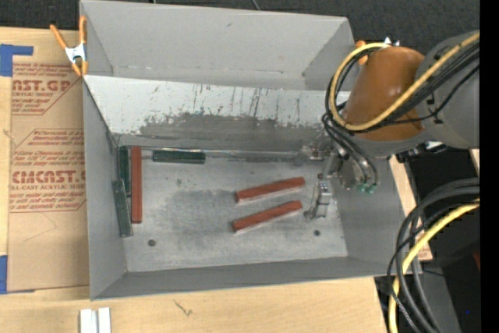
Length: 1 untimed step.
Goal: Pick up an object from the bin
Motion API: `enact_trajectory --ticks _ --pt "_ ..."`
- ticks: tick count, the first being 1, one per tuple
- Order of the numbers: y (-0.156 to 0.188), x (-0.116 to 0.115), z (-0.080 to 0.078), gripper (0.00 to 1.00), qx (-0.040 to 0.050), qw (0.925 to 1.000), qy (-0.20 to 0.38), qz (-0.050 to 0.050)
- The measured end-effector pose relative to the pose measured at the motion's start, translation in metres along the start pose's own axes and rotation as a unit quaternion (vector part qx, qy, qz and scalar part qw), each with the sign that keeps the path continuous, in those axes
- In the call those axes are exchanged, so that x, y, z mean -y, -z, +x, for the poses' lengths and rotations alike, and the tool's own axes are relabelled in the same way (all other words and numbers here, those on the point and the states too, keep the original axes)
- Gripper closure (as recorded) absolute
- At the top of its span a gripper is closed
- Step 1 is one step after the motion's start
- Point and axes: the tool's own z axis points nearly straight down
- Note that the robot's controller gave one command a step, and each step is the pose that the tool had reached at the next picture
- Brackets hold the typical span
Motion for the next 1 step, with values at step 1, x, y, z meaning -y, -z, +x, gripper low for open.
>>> enact_trajectory --ticks 1 --pt "-0.0688 0.0291 -0.0069 1.00 -0.0047 0.9982 -0.059 0.000"
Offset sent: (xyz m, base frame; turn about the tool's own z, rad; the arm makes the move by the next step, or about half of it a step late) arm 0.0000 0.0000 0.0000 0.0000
